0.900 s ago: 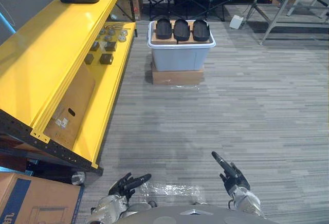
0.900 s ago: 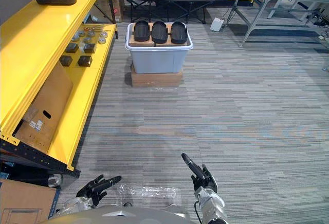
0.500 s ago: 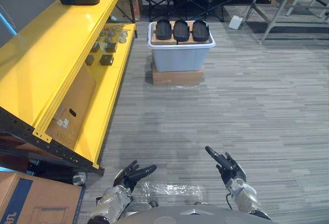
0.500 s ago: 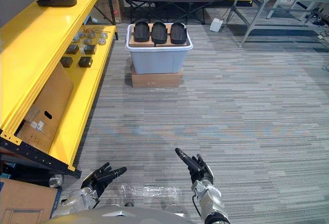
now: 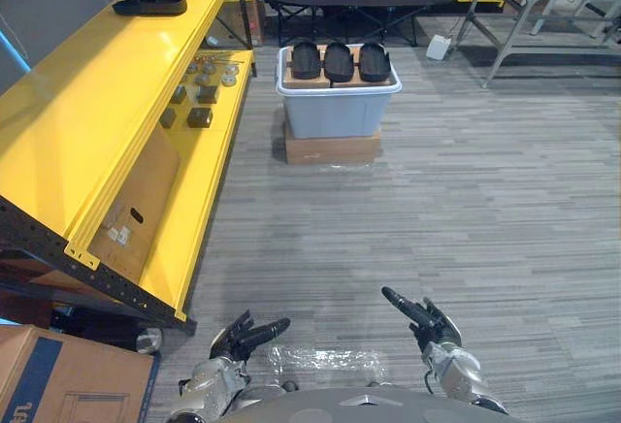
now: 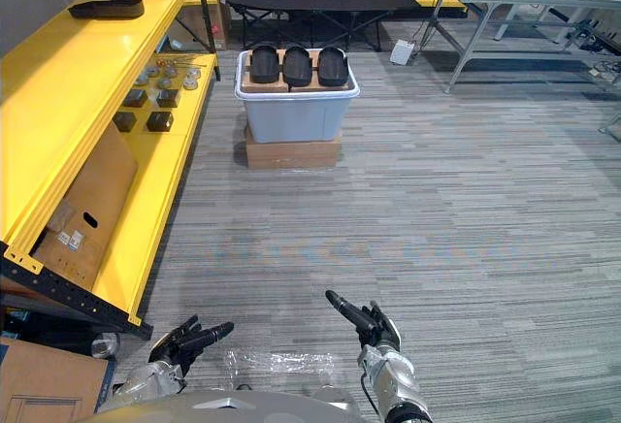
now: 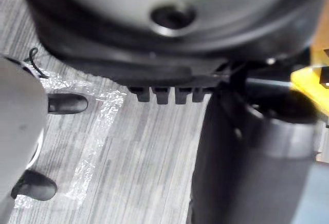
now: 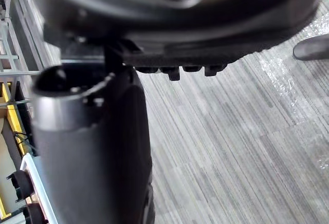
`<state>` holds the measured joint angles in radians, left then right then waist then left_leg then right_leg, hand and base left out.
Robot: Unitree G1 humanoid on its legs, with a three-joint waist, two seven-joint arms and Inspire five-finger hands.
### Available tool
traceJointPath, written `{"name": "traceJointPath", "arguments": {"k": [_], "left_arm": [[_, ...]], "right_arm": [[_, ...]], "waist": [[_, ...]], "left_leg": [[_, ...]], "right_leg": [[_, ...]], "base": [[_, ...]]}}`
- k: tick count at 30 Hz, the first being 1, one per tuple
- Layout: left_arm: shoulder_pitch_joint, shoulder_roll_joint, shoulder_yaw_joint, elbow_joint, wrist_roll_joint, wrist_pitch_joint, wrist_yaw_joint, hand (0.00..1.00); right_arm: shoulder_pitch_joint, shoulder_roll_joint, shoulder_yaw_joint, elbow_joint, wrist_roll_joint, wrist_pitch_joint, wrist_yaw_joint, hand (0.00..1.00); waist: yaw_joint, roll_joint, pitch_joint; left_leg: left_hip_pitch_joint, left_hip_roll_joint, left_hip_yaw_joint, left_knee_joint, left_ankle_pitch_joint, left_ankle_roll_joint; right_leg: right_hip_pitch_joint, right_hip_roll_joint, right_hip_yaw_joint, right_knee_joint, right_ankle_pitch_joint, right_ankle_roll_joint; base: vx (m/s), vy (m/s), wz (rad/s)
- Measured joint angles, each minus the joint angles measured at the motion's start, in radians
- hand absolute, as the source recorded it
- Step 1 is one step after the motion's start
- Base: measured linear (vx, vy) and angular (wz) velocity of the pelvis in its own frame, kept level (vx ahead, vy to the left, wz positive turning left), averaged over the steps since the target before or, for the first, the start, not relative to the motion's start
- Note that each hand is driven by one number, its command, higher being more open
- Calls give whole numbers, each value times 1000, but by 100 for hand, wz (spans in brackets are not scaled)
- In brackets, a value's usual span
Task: Walk over and take three plastic housings, then place them on the shelf
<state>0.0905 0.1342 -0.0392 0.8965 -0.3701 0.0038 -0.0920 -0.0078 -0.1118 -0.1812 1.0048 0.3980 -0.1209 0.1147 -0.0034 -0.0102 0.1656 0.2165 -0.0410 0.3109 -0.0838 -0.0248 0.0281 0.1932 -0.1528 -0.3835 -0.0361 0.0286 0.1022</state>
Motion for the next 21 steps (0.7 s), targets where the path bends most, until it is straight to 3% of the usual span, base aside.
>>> {"name": "traceJointPath", "arguments": {"k": [14,17,18,19,20,21], "left_arm": [[-1,-2,0,2,28,-1,14,100],[-30,-5,-4,7,58,11,31,100],[-41,-5,-8,8,69,22,35,100],[-56,2,-27,9,69,36,38,100],[-60,7,-25,4,69,41,39,100],[-65,13,-25,4,69,46,42,100]], "right_arm": [[13,3,-7,1,-1,8,-7,100],[13,10,-25,0,-23,18,-6,100],[13,10,-24,1,-32,25,-4,100],[12,13,-19,1,-32,30,0,100],[13,18,-10,2,-27,31,5,100],[14,22,-1,2,-4,26,9,100]], "waist": [[0,-8,7],[-3,-25,22],[-1,-32,31],[1,-30,51],[0,-41,72],[0,-44,100]], "left_leg": [[-1,-3,1,0,-2,3],[-88,-6,-27,107,-71,50],[-109,-2,-35,140,-87,56],[-133,6,-47,199,-113,67],[-139,7,-55,236,-135,77],[-132,17,-63,278,-161,87]], "right_leg": [[-5,-4,1,11,-5,-4],[-126,-70,-9,256,-100,17],[-165,-88,-6,336,-105,22],[-249,-127,12,524,-97,17],[-321,-153,36,682,-62,-24],[-408,-155,94,825,-49,-31]], "base": [[-11,8,0],[-18,35,25],[-20,55,41],[-33,63,34],[-47,84,31],[3,62,17]]}}
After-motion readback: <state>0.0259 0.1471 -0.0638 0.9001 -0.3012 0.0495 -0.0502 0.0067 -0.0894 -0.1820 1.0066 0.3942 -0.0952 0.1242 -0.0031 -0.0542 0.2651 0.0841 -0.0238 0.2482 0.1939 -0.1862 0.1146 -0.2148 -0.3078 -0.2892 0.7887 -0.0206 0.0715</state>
